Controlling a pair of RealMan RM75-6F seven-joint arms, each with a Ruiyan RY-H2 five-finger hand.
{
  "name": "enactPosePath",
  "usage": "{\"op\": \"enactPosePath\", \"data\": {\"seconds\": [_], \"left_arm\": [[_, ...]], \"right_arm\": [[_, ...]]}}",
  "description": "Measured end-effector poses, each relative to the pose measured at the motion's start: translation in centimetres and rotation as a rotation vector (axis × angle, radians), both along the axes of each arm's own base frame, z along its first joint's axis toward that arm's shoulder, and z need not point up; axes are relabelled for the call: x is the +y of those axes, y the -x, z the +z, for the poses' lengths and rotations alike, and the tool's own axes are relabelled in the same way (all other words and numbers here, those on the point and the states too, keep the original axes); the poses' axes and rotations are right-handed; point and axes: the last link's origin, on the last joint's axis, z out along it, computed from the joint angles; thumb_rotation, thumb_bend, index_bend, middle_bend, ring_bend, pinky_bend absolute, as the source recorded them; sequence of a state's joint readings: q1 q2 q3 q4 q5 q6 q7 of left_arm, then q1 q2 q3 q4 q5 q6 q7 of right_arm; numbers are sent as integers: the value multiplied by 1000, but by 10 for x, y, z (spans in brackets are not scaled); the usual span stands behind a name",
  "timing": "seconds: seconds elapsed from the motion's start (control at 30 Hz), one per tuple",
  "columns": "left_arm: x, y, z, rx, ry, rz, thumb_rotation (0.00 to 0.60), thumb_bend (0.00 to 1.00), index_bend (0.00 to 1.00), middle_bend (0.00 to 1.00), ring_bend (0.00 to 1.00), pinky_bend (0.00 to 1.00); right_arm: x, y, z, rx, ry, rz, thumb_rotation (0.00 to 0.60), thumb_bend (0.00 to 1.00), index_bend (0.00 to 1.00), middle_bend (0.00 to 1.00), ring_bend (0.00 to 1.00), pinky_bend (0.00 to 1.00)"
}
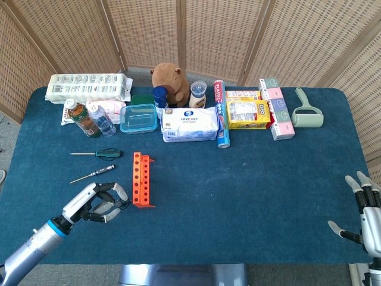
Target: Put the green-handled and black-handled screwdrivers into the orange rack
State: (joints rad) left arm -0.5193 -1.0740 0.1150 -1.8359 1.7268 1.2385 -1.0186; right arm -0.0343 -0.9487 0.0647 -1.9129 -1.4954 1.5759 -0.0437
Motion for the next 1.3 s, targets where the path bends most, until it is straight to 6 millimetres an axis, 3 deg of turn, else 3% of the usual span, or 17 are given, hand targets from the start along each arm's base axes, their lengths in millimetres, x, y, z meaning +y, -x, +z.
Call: {"op": "enactPosePath", "data": {"seconds": [1.3], "left_arm": [[11,4,-14,9,31,39,600,429,497,957,891,900]], "right_arm": [[1,0,2,-2,3,0,600,0,102,0,0,0]]}}
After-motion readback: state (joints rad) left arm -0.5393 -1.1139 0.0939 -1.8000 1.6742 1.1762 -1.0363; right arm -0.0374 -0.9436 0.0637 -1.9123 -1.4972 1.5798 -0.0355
